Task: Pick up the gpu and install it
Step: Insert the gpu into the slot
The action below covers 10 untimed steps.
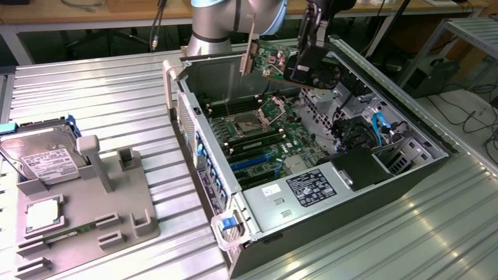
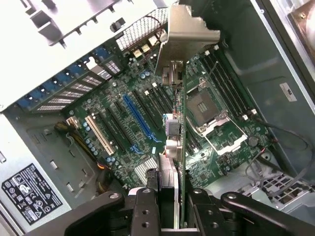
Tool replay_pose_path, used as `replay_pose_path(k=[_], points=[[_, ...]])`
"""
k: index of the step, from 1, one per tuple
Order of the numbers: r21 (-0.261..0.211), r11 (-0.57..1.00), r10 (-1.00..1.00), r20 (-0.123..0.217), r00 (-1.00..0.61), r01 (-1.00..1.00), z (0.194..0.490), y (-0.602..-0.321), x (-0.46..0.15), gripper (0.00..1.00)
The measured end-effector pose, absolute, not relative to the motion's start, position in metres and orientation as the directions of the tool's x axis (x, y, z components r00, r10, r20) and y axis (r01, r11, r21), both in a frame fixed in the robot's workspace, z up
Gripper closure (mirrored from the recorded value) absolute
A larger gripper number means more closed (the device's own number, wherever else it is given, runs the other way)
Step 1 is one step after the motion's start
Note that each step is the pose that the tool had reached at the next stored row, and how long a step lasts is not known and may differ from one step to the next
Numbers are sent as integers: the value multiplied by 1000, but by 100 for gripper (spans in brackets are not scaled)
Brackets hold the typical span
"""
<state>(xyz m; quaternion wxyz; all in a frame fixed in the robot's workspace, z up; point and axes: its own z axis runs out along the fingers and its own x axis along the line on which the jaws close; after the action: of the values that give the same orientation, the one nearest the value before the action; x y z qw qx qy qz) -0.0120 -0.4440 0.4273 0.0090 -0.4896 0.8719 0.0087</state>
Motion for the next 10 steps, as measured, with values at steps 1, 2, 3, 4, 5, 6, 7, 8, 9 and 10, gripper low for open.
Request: replay_pose_path(k=[1,2,3,4,5,6,7,8,9,10], points=[[6,508,-861,-24,-508,-862,427,-444,-12,72],[6,496,-868,-24,-496,-868,427,-444,-12,72],[6,483,-875,-24,-483,-876,427,-444,-12,72],[6,470,-883,-24,-470,-883,427,-444,-12,72],[6,458,-889,-24,-458,-889,427,-444,-12,72],[6,444,-896,-24,-444,-896,427,-444,-12,72],[6,431,-902,-24,-431,-903,427,-444,-12,72],[6,415,-910,-24,-415,-910,427,-444,-12,72],[6,401,-916,-24,-401,-916,427,-444,-12,72],[6,387,-922,-24,-387,-922,427,-444,-12,72]])
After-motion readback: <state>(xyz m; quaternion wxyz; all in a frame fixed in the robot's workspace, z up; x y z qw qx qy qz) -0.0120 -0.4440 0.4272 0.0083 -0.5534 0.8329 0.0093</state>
